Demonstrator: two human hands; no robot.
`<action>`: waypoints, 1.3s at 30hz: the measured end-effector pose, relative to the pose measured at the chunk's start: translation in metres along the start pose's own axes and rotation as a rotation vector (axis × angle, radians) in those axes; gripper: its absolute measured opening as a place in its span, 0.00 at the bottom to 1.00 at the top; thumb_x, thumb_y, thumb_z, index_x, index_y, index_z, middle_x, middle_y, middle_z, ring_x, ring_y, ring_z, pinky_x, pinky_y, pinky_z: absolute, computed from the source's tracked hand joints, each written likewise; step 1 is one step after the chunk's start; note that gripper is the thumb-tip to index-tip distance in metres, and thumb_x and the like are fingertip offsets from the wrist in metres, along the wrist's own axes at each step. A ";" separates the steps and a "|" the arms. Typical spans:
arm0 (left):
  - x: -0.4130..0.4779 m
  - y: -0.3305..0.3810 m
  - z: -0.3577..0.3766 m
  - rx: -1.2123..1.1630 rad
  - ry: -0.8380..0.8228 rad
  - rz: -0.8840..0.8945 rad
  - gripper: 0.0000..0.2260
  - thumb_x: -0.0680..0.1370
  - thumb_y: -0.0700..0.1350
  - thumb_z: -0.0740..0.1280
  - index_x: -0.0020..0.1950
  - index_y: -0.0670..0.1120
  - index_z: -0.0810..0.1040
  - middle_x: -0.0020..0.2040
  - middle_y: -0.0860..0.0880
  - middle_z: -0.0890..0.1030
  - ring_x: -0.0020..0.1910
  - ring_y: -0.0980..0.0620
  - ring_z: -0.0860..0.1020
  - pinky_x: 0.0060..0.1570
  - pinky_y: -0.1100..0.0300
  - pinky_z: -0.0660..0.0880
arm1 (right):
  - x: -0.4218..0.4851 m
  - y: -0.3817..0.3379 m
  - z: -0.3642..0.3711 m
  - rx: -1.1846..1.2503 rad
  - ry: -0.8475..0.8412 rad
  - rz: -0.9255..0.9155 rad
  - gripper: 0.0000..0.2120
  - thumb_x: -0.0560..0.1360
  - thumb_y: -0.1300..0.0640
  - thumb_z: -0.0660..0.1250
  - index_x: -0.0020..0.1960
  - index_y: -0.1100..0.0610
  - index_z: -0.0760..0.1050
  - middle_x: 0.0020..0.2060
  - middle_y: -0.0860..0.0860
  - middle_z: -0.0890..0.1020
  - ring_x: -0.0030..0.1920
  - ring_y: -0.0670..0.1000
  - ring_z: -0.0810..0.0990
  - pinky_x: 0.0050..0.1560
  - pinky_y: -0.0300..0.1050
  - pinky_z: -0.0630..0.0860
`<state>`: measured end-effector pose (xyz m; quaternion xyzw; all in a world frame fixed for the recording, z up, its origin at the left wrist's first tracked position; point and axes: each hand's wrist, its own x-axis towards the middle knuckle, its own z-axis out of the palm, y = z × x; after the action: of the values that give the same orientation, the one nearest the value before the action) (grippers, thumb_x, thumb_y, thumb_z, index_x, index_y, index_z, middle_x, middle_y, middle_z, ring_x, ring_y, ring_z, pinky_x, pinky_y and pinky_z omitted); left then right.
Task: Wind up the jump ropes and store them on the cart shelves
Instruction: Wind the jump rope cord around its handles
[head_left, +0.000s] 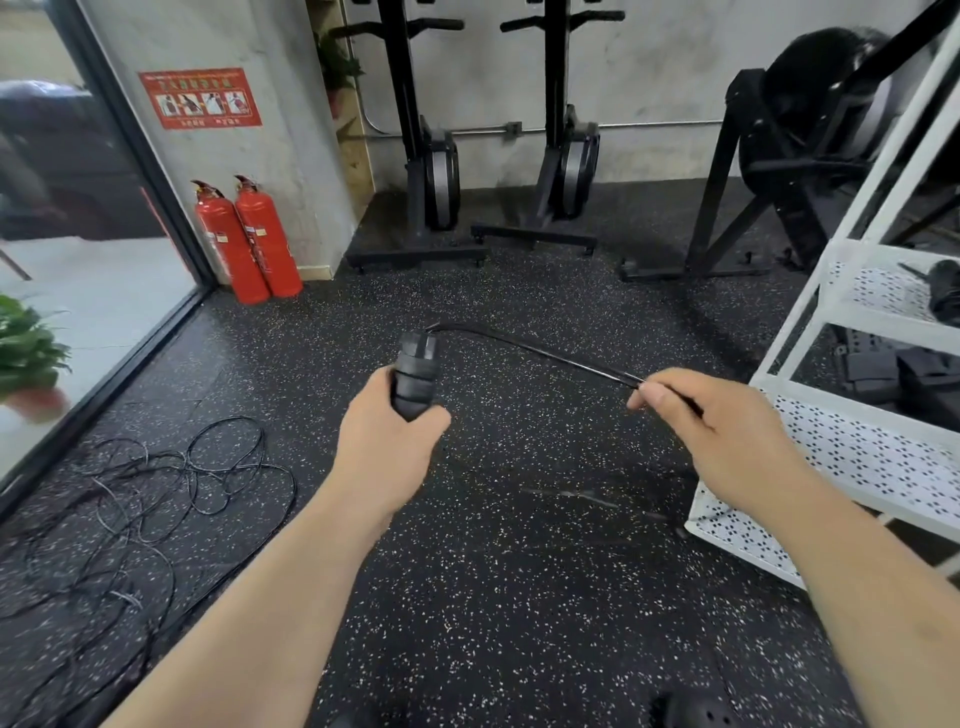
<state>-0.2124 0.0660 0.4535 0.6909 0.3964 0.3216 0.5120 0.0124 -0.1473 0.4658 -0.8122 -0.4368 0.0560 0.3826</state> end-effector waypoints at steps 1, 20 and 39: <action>-0.001 -0.001 0.003 -0.086 -0.046 -0.045 0.12 0.78 0.39 0.71 0.58 0.53 0.78 0.41 0.47 0.80 0.36 0.49 0.75 0.41 0.49 0.76 | 0.000 -0.002 0.005 -0.018 0.014 0.015 0.12 0.85 0.43 0.60 0.48 0.40 0.80 0.22 0.45 0.68 0.23 0.45 0.64 0.27 0.37 0.65; -0.047 -0.004 0.055 -0.549 -0.575 -0.310 0.24 0.73 0.41 0.71 0.69 0.41 0.80 0.49 0.45 0.80 0.36 0.49 0.77 0.38 0.52 0.78 | -0.017 -0.028 0.087 -0.120 -0.252 0.045 0.11 0.87 0.50 0.59 0.58 0.47 0.81 0.46 0.49 0.86 0.46 0.53 0.83 0.44 0.49 0.77; -0.020 0.003 0.033 -0.698 -0.190 -0.264 0.16 0.80 0.35 0.70 0.66 0.47 0.82 0.50 0.43 0.84 0.38 0.48 0.80 0.39 0.51 0.79 | -0.003 -0.021 0.054 -0.008 0.026 0.014 0.14 0.87 0.43 0.59 0.47 0.42 0.78 0.24 0.44 0.74 0.24 0.44 0.69 0.29 0.41 0.67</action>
<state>-0.1929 0.0331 0.4463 0.4449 0.2995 0.3029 0.7878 -0.0261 -0.1119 0.4416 -0.8175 -0.4262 0.0465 0.3845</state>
